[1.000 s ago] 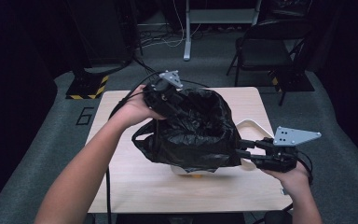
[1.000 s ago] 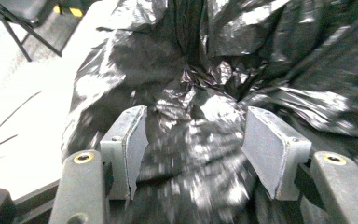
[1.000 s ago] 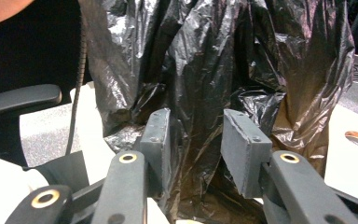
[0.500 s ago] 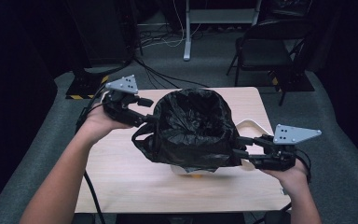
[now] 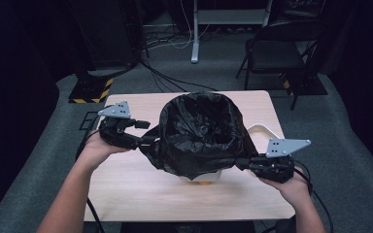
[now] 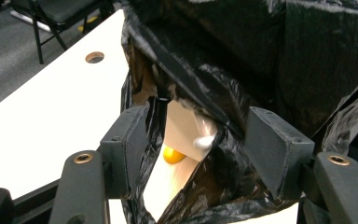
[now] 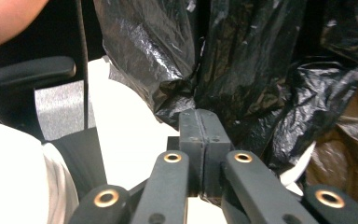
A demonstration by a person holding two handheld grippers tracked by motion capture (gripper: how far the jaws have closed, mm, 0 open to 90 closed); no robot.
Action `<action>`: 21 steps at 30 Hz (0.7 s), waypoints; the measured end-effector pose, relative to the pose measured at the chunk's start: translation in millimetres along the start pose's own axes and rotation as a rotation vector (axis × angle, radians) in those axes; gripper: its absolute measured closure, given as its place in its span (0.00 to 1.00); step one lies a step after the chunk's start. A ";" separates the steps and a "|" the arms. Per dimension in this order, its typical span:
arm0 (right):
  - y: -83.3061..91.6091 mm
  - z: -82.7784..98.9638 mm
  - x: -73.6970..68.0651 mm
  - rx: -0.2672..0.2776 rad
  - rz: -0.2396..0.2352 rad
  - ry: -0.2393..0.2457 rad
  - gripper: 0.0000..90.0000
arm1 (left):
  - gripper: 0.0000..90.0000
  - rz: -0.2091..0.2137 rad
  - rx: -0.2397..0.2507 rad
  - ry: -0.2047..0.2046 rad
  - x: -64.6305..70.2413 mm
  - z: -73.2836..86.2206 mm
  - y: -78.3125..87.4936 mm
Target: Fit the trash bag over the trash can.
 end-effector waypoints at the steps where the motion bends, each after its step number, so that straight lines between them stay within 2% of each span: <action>1: 2.2 0.1 1.3 0.013 0.005 0.000 0.93 | 0.43 -0.002 0.007 0.010 0.1 1.9 1.0; 7: 16.2 -0.7 10.9 0.069 0.077 -0.009 0.77 | 0.44 -0.048 0.028 0.022 -2.1 17.7 7.4; 11: 27.4 -4.9 17.1 0.145 0.133 -0.007 0.71 | 0.44 -0.081 0.031 0.017 -1.5 26.8 9.8; 13: 30.8 -6.7 19.5 0.173 0.168 0.001 0.68 | 0.44 -0.087 0.059 0.029 -0.3 30.5 12.2; 17: 36.1 -6.9 25.2 0.205 0.217 0.014 0.63 | 0.45 -0.104 0.082 0.042 0.7 38.2 15.1; 18: 36.6 -6.6 26.9 0.208 0.236 0.020 0.60 | 0.45 -0.107 0.086 0.042 0.5 39.7 15.6; 21: 38.6 -3.9 31.5 0.213 0.271 0.037 0.60 | 0.45 -0.116 0.094 0.048 0.3 47.7 18.5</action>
Point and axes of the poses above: each handheld gripper's, and its own axes: y roughly backward along the jaws, z roughly out of its underside, x roughly to its right, the point moved 6 cm from there along -y, roughly forward along the jaws, and after that the axes turned 11 degrees about x, right-handed, at the moved point
